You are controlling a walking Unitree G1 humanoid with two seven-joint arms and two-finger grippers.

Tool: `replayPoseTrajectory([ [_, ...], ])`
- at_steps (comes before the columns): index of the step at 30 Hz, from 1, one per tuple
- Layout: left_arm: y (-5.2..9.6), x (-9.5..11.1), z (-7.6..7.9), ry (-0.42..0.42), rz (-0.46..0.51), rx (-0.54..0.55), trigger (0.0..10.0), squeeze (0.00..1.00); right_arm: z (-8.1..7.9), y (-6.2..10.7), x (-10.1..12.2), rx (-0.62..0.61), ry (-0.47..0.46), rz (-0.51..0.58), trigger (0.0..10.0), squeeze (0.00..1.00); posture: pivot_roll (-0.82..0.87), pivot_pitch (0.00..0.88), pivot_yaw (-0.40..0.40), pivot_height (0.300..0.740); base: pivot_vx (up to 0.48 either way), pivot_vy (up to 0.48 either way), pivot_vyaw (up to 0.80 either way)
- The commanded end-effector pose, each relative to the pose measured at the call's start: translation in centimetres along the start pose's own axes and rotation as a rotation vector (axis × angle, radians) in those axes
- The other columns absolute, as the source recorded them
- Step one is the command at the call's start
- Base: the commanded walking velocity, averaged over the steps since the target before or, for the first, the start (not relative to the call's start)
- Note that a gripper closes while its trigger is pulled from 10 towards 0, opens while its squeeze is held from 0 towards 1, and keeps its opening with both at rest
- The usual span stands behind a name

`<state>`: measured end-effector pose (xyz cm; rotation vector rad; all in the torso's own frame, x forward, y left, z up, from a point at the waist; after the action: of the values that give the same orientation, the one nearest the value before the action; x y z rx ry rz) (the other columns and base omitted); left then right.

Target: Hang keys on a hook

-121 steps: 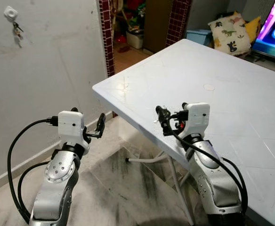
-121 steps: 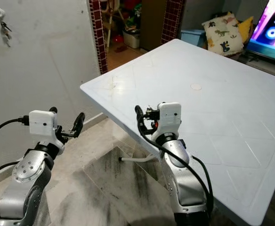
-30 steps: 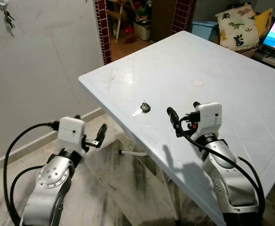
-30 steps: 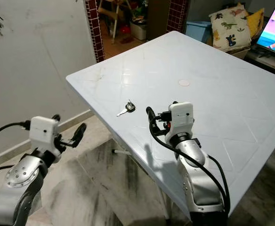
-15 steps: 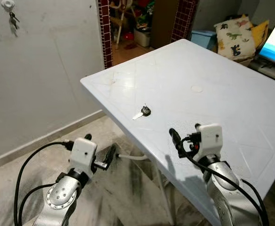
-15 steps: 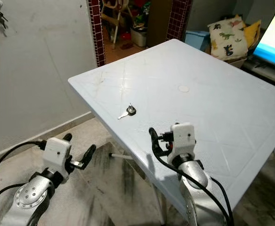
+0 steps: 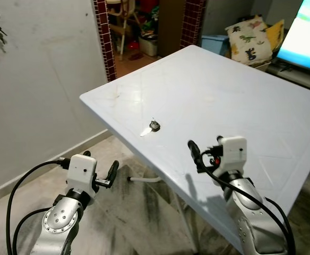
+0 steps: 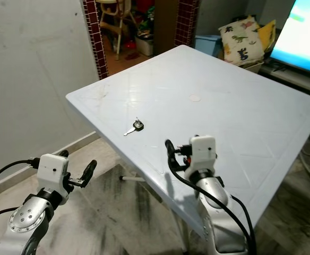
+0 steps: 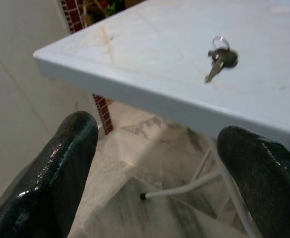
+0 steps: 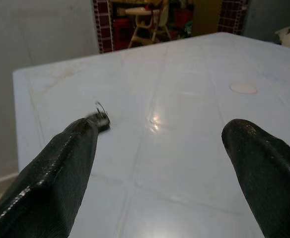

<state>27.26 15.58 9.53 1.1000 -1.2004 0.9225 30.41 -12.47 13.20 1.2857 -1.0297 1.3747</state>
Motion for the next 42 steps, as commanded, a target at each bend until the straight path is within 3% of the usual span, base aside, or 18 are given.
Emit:
replayPoseTrajectory([
  [1, -0.4, 0.2, 0.9, 0.013, -0.002, -0.039, 10.0, 0.00, 1.0, -0.1, -0.6, -0.055, -0.015, -0.019, 10.0, 0.00, 0.06, 0.000, 0.050, 0.740, 0.000, 0.000, 0.00],
  [6, -0.9, 0.5, 1.3, 0.008, 0.012, -0.060, 10.0, 0.00, 1.0, -0.1, -1.2, -0.074, -0.033, -0.036, 10.0, 0.00, 0.04, 0.000, 0.058, 0.740, 0.000, 0.000, -0.15],
  [13, -1.9, 1.4, 0.8, 0.018, 0.042, -0.042, 10.0, 0.00, 0.5, -0.8, -0.9, -0.077, -0.052, -0.023, 10.0, 0.00, 0.04, 0.000, 0.043, 0.740, 0.000, 0.000, -0.80],
  [17, -2.0, 1.6, 0.9, 0.033, 0.050, -0.042, 10.0, 0.00, 0.1, -1.3, -0.3, -0.048, -0.085, -0.005, 10.0, 0.00, 0.03, 0.000, 0.041, 0.740, 0.000, 0.000, 0.00],
  [23, -2.1, 1.3, 1.1, 0.070, 0.043, -0.038, 10.0, 0.00, 0.1, -1.6, 0.1, -0.040, -0.054, 0.011, 10.0, 0.00, 0.02, 0.000, 0.055, 0.740, 0.000, 0.356, 0.00],
  [38, -2.6, 1.8, 0.8, 0.057, 0.053, -0.023, 10.0, 0.00, 0.7, -2.6, 1.4, -0.077, -0.028, 0.044, 10.0, 0.00, 0.02, 0.000, 0.049, 0.740, 0.000, 0.474, 0.00],
  [42, -2.8, 2.1, 0.9, 0.038, 0.069, -0.027, 10.0, 0.00, 0.7, -2.6, 1.5, -0.073, -0.020, 0.036, 10.0, 0.00, 0.01, 0.000, 0.053, 0.740, 0.000, 0.000, 0.00],
])
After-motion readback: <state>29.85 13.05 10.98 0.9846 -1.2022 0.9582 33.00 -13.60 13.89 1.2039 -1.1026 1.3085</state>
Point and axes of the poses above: a point about 5 cm out from each wrist's last joint towards the gripper, its own y axis pointing back from the gripper into the wrist, its own x axis along the axis of the wrist's last joint, z = x × y, the point moved 3 cm from there along -y, pointing out of the wrist towards the gripper, and after that the axes turned 6 degrees about y, right-handed, at the moved point
